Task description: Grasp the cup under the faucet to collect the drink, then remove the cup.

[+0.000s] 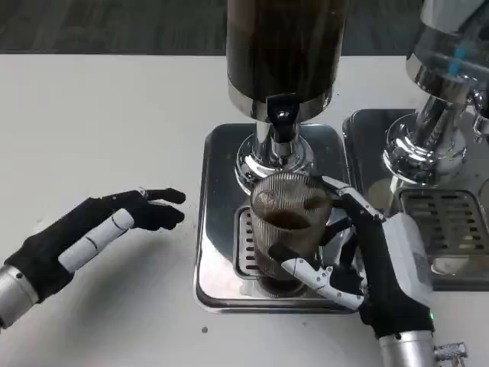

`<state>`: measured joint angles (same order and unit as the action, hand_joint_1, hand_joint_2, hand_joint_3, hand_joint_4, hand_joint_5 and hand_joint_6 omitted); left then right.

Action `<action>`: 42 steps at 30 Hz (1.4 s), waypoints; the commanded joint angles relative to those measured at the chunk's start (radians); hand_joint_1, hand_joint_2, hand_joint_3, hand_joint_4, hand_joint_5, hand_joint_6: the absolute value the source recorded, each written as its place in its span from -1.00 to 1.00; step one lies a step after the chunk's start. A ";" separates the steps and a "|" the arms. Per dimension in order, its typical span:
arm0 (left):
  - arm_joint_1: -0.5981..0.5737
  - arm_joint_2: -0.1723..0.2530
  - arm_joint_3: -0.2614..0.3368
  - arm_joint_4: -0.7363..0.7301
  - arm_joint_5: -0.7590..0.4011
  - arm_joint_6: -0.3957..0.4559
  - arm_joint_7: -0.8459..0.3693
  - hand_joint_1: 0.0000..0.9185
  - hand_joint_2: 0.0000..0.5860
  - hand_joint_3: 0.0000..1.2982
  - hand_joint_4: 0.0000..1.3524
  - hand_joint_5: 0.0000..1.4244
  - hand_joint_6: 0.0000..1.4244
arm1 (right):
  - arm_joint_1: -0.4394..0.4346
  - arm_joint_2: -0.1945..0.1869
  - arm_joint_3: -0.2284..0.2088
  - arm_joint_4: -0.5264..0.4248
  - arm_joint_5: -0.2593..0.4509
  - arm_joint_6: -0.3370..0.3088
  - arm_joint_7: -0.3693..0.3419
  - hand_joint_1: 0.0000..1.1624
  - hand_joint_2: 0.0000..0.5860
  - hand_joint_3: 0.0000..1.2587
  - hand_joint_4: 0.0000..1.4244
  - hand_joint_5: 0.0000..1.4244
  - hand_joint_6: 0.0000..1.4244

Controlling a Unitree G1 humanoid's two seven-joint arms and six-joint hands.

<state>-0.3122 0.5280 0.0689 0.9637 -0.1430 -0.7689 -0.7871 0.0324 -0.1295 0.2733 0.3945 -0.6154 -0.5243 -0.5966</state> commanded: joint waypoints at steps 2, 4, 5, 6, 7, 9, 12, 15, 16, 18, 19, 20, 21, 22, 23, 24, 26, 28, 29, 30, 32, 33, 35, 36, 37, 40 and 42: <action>-0.006 -0.009 0.002 0.005 0.012 -0.007 0.003 -1.00 -0.39 -0.54 -0.49 -0.56 -0.64 | 0.035 -0.003 -0.024 -0.069 0.001 -0.022 -0.030 0.12 -0.17 -0.14 -0.08 0.12 0.60; -0.010 -0.010 0.001 0.006 0.013 -0.008 0.002 -1.00 -0.39 -0.54 -0.49 -0.56 -0.64 | 0.051 -0.004 -0.031 -0.088 0.001 -0.019 -0.026 0.12 -0.17 -0.14 -0.07 0.12 0.60; -0.011 -0.011 0.001 0.006 0.013 -0.008 0.002 -1.00 -0.39 -0.54 -0.49 -0.56 -0.64 | 0.058 -0.005 -0.034 -0.096 0.001 -0.018 -0.023 0.13 -0.17 -0.14 -0.07 0.12 0.60; -0.012 -0.012 0.001 0.006 0.013 -0.008 0.003 -1.00 -0.39 -0.54 -0.49 -0.56 -0.64 | 0.064 -0.006 -0.037 -0.103 0.001 -0.017 -0.021 0.13 -0.17 -0.14 -0.07 0.12 0.60; -0.014 -0.011 0.001 0.006 0.013 -0.009 0.003 -1.00 -0.39 -0.54 -0.49 -0.56 -0.64 | 0.067 -0.006 -0.039 -0.107 0.001 -0.016 -0.019 0.13 -0.17 -0.14 -0.07 0.12 0.60; -0.015 -0.011 0.001 0.004 0.014 -0.012 0.002 -1.00 -0.38 -0.54 -0.49 -0.56 -0.64 | 0.079 -0.009 -0.045 -0.120 0.000 -0.015 -0.015 0.13 -0.17 -0.13 -0.07 0.12 0.60; -0.015 -0.010 0.000 -0.003 0.016 -0.019 0.002 -1.00 -0.37 -0.54 -0.49 -0.56 -0.64 | 0.092 -0.013 -0.050 -0.133 0.001 -0.015 -0.012 0.14 -0.16 -0.13 -0.07 0.12 0.60; -0.009 -0.009 -0.002 -0.028 0.012 -0.034 -0.003 -1.00 -0.36 -0.55 -0.50 -0.56 -0.64 | 0.107 -0.015 -0.053 -0.148 0.003 -0.017 -0.009 0.14 -0.16 -0.12 -0.07 0.14 0.62; -0.006 -0.009 -0.003 -0.038 0.011 -0.039 -0.004 -1.00 -0.36 -0.55 -0.50 -0.56 -0.64 | 0.111 -0.016 -0.054 -0.152 0.003 -0.018 -0.007 0.14 -0.16 -0.12 -0.07 0.14 0.62; 0.000 -0.008 -0.005 -0.061 0.011 -0.050 -0.005 -1.00 -0.38 -0.56 -0.54 -0.58 -0.64 | 0.122 -0.017 -0.054 -0.165 0.004 -0.018 -0.003 0.14 -0.16 -0.12 -0.07 0.15 0.62; 0.005 -0.006 -0.007 -0.079 0.013 -0.060 -0.005 -1.00 -0.38 -0.56 -0.54 -0.58 -0.64 | 0.127 -0.018 -0.055 -0.171 0.005 -0.018 -0.001 0.14 -0.16 -0.12 -0.07 0.15 0.62; 0.009 -0.005 -0.009 -0.093 0.014 -0.066 -0.004 -1.00 -0.39 -0.57 -0.56 -0.59 -0.64 | 0.132 -0.019 -0.056 -0.177 0.005 -0.019 0.000 0.14 -0.16 -0.11 -0.07 0.15 0.62; 0.013 -0.003 -0.011 -0.109 0.015 -0.073 -0.004 -1.00 -0.41 -0.58 -0.59 -0.61 -0.64 | 0.137 -0.019 -0.056 -0.183 0.006 -0.018 0.002 0.14 -0.16 -0.11 -0.06 0.15 0.62; 0.019 0.000 -0.013 -0.128 0.019 -0.081 -0.001 -1.00 -0.41 -0.59 -0.62 -0.62 -0.64 | 0.141 -0.020 -0.057 -0.187 0.007 -0.018 0.004 0.14 -0.16 -0.11 -0.06 0.15 0.62; 0.026 0.006 -0.015 -0.155 0.023 -0.096 0.002 -1.00 -0.43 -0.60 -0.65 -0.65 -0.65 | 0.145 -0.020 -0.058 -0.192 0.007 -0.018 0.005 0.15 -0.16 -0.11 -0.06 0.15 0.62; 0.033 0.010 -0.017 -0.175 0.026 -0.105 0.005 -1.00 -0.44 -0.62 -0.67 -0.67 -0.66 | 0.150 -0.021 -0.061 -0.198 0.008 -0.018 0.007 0.15 -0.16 -0.11 -0.06 0.15 0.62; 0.047 0.018 -0.017 -0.216 0.032 -0.118 0.012 -1.00 -0.45 -0.64 -0.72 -0.72 -0.67 | 0.158 -0.022 -0.065 -0.209 0.008 -0.019 0.009 0.15 -0.16 -0.10 -0.06 0.16 0.62; 0.058 0.024 -0.017 -0.244 0.037 -0.124 0.017 -1.00 -0.45 -0.65 -0.75 -0.77 -0.69 | 0.163 -0.021 -0.069 -0.216 0.010 -0.019 0.012 0.15 -0.16 -0.10 -0.06 0.16 0.64; 0.065 0.034 -0.016 -0.266 0.047 -0.138 0.022 -1.00 -0.47 -0.66 -0.77 -0.78 -0.70 | 0.164 -0.020 -0.071 -0.218 0.011 -0.019 0.013 0.15 -0.16 -0.10 -0.06 0.16 0.64; 0.072 0.040 -0.016 -0.283 0.056 -0.147 0.027 -1.00 -0.47 -0.67 -0.80 -0.80 -0.71 | 0.167 -0.020 -0.073 -0.222 0.012 -0.020 0.014 0.15 -0.16 -0.09 -0.06 0.16 0.64; 0.087 0.059 -0.015 -0.316 0.084 -0.173 0.044 -1.00 -0.49 -0.70 -0.85 -0.86 -0.75 | 0.173 -0.020 -0.075 -0.228 0.011 -0.020 0.015 0.15 -0.16 -0.09 -0.06 0.16 0.64; 0.097 0.071 -0.011 -0.334 0.102 -0.193 0.056 -1.00 -0.49 -0.72 -0.89 -0.90 -0.76 | 0.175 -0.020 -0.076 -0.231 0.011 -0.021 0.016 0.15 -0.16 -0.09 -0.06 0.16 0.65; 0.114 0.088 -0.006 -0.357 0.127 -0.220 0.080 -1.00 -0.50 -0.76 -0.93 -0.95 -0.78 | 0.183 -0.021 -0.078 -0.240 0.012 -0.022 0.018 0.15 -0.16 -0.09 -0.06 0.16 0.65; 0.122 0.096 -0.004 -0.366 0.139 -0.233 0.092 -1.00 -0.48 -0.78 -0.96 -0.97 -0.80 | 0.188 -0.022 -0.079 -0.246 0.013 -0.023 0.018 0.15 -0.16 -0.09 -0.06 0.16 0.65; 0.130 0.106 -0.002 -0.375 0.153 -0.248 0.105 -1.00 -0.48 -0.79 -0.98 -0.99 -0.81 | 0.191 -0.023 -0.080 -0.250 0.013 -0.024 0.019 0.15 -0.16 -0.09 -0.06 0.16 0.65; 0.150 0.134 0.001 -0.394 0.191 -0.289 0.137 -1.00 -0.51 -0.86 -1.00 -1.00 -0.85 | 0.203 -0.026 -0.084 -0.266 0.015 -0.025 0.024 0.15 -0.17 -0.08 -0.04 0.16 0.65; 0.160 0.149 -0.002 -0.402 0.207 -0.306 0.156 -1.00 -0.52 -0.88 -1.00 -1.00 -0.88 | 0.211 -0.027 -0.087 -0.278 0.017 -0.026 0.029 0.16 -0.18 -0.08 -0.03 0.17 0.65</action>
<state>-0.1683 0.6486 0.0633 0.5798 0.0337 -1.0440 -0.6585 0.2396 -0.1601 0.1984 0.1612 -0.6194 -0.5235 -0.5616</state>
